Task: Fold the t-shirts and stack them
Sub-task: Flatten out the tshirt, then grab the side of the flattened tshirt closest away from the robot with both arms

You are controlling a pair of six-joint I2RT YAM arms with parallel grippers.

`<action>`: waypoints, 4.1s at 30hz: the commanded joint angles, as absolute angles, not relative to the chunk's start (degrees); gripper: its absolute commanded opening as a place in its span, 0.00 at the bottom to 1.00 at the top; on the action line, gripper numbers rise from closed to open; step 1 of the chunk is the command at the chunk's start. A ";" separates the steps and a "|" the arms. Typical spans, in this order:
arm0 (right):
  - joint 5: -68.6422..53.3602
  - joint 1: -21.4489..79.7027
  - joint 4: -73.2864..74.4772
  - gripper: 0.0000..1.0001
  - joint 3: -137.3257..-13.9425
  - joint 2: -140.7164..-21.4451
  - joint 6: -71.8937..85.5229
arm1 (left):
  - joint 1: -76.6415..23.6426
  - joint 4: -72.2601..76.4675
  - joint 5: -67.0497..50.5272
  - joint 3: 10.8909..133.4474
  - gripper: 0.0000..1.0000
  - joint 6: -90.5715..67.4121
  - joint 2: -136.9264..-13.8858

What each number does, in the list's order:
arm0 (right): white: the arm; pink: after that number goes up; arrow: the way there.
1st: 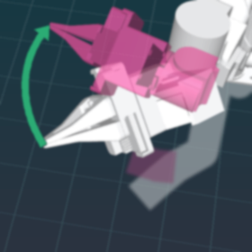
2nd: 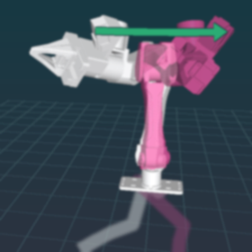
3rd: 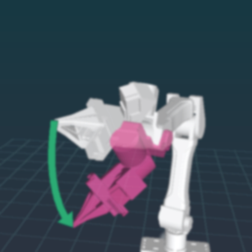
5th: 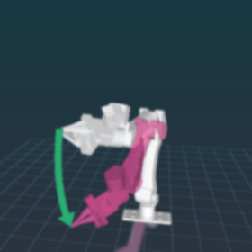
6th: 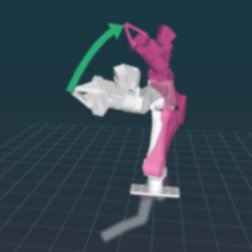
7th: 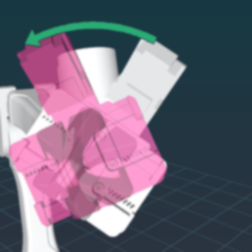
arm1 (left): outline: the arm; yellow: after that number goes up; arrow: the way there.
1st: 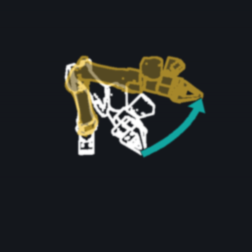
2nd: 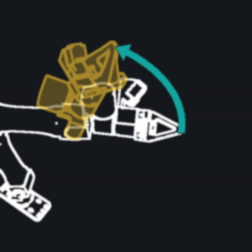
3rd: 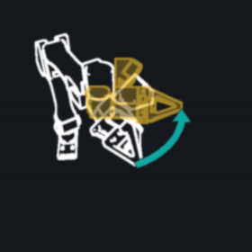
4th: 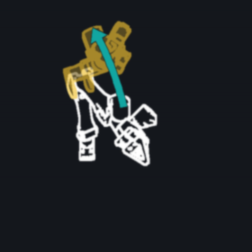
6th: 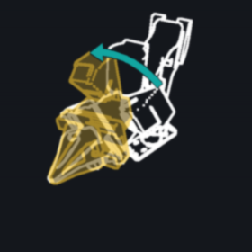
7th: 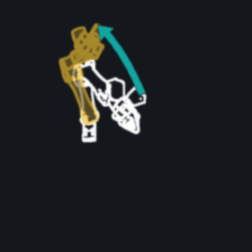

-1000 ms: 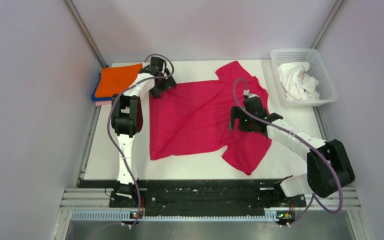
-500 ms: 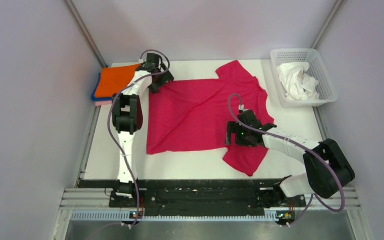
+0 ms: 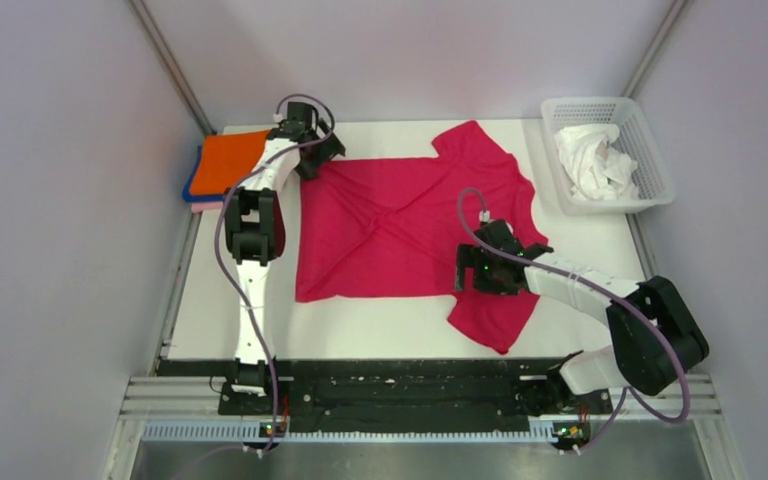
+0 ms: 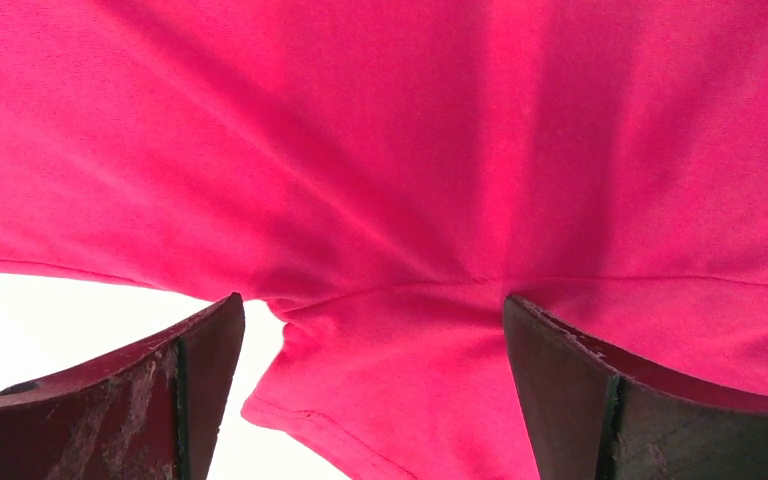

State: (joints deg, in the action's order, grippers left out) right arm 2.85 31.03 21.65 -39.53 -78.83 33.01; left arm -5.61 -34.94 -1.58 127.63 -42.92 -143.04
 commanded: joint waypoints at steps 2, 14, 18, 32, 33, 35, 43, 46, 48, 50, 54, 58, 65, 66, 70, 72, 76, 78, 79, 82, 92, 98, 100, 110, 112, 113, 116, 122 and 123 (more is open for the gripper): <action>5.12 31.69 27.46 0.99 -45.56 -79.74 31.17 | -5.84 -35.87 -6.91 126.91 0.99 -38.79 -140.67; -6.56 35.06 19.46 0.99 -45.86 -72.19 26.98 | -9.84 -29.41 -2.11 82.80 0.99 -35.79 -103.75; -7.17 39.50 11.53 0.99 -46.76 -76.49 26.37 | -9.84 -25.08 -5.14 71.51 0.99 -36.75 -99.67; -1.11 47.16 9.06 0.99 -52.51 -95.49 25.39 | -8.20 -25.77 -2.65 72.57 0.99 -37.87 -109.33; -0.85 47.16 9.17 0.99 -51.16 -94.89 25.61 | -7.77 -26.13 -2.09 72.48 0.98 -37.88 -109.68; -0.46 47.17 9.72 0.99 -48.53 -94.24 26.07 | -6.82 -26.47 -1.04 72.44 0.99 -37.87 -109.99; -2.11 47.22 10.12 0.99 -42.97 -90.93 27.46 | -4.15 -28.21 1.79 76.52 0.99 -36.20 -112.65; -2.69 47.20 9.21 0.99 -43.67 -90.37 27.29 | -4.21 -28.93 -2.29 78.14 0.98 -35.19 -112.68; -3.79 47.15 8.38 0.99 -45.25 -90.18 27.38 | -4.43 -28.41 -4.79 77.78 0.98 -34.24 -111.18; -4.59 47.19 7.37 0.99 -47.65 -89.72 27.51 | -4.92 -28.96 -5.18 77.19 0.98 -33.60 -108.54; -5.57 47.19 5.13 0.99 -51.83 -86.67 28.28 | -5.85 -31.55 -3.16 73.48 0.98 -34.17 -99.44; -1.46 47.20 5.74 0.99 -50.16 -79.39 29.03 | -6.15 -35.86 3.81 66.33 0.99 -37.61 -89.07; 8.28 43.08 22.24 0.99 -41.81 -66.18 35.60 | -6.23 -37.12 2.05 45.24 0.95 -44.69 -71.11; 8.20 42.18 24.38 0.99 -40.42 -64.37 36.15 | -6.24 -37.32 1.73 42.93 0.93 -45.74 -69.05; 8.78 40.66 31.48 0.99 -36.22 -58.35 38.57 | -6.21 -35.33 1.73 35.30 0.78 -48.28 -62.84; 8.90 40.68 33.32 0.98 -34.83 -56.88 39.50 | -6.16 -32.53 1.24 32.79 0.70 -48.91 -61.77; 9.76 40.61 36.25 0.96 -34.03 -56.74 40.81 | -6.16 -29.07 0.30 31.64 0.60 -49.58 -64.99; 10.08 40.61 37.36 0.95 -33.87 -56.80 41.18 | -6.15 -27.61 0.39 31.64 0.56 -49.67 -67.36; 10.06 40.61 37.77 0.94 -33.68 -56.86 41.33 | -6.15 -27.27 0.51 31.76 0.54 -49.87 -68.60; 9.56 40.60 38.92 0.94 -33.46 -56.75 41.35 | -6.15 -25.50 0.27 31.99 0.50 -50.00 -71.20; 6.25 41.19 43.20 0.81 -34.30 -57.02 40.32 | -6.15 -28.19 5.28 34.19 0.00 -49.50 -73.22; 4.82 45.85 42.63 0.77 -33.65 -61.33 42.28 | -6.11 -30.36 5.80 35.14 0.00 -49.13 -71.38; 4.73 45.96 40.73 0.73 -33.02 -63.54 42.29 | -6.07 -30.40 5.46 35.31 0.00 -49.25 -71.50; 4.56 46.09 43.13 0.23 -30.26 -68.72 47.85 | -6.11 -30.79 5.37 34.75 0.00 -49.83 -70.02; 4.42 46.06 45.41 0.08 -31.47 -68.33 48.34 | -6.07 -30.76 5.03 34.42 0.00 -49.96 -69.45; 3.77 46.13 46.55 0.02 -32.14 -67.77 48.54 | -6.06 -30.88 4.87 34.42 0.00 -50.05 -69.18; 2.74 47.29 52.10 0.00 -35.26 -64.53 50.14 | -6.07 -31.96 4.89 34.72 0.00 -49.80 -68.07; -4.48 48.98 61.29 0.00 -35.03 -59.20 52.35 | -6.06 -36.03 6.89 34.19 0.00 -49.43 -65.29; -6.11 49.16 60.89 0.00 -34.50 -58.56 52.57 | -6.06 -36.44 6.74 33.78 0.00 -49.56 -64.77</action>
